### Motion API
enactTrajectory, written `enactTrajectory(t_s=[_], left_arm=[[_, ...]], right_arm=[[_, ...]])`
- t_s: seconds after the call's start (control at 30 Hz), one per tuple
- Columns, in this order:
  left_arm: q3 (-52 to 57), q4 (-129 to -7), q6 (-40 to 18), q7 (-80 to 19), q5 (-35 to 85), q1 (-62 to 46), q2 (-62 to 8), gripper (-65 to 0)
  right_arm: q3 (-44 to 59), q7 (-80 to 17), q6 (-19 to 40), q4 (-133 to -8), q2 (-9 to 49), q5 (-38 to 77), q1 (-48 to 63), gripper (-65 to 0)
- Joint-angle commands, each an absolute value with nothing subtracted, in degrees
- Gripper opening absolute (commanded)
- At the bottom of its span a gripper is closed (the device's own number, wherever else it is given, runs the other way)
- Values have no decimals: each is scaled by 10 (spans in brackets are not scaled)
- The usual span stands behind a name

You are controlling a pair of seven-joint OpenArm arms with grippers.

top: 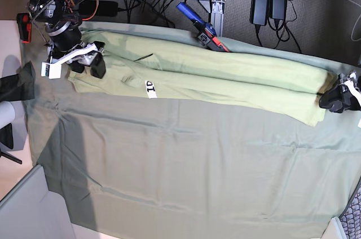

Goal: Fold the T-shirt properly
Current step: 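Release the edge and regrasp the folded strip ends with both grippers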

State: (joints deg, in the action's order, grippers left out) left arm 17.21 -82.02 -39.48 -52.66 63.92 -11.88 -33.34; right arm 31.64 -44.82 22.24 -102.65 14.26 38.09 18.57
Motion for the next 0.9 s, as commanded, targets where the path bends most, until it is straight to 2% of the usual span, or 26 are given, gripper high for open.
enactTrajectory(t_s=[0.0, 0.07, 0.23, 0.57, 0.87], left_arm=[[177, -827, -400, -517, 647, -117, -346, -222], [177, -821, -400, -509, 630, -116, -342, -188], [177, -781, -400, -438, 561, -112, -331, -188], [177, -763, -400, -493, 645, -111, -295, -188], [168, -763, -400, -514, 641, -112, -275, -204]], right_arm=[[321, -435, 234, -1036, 150, 386, 185, -207], [321, -435, 234, -1036, 150, 388, 185, -207], [321, -435, 234, -1036, 151, 388, 185, -207], [321, -435, 234, -1036, 151, 388, 185, -207], [321, -433, 234, -1036, 151, 389, 185, -207]])
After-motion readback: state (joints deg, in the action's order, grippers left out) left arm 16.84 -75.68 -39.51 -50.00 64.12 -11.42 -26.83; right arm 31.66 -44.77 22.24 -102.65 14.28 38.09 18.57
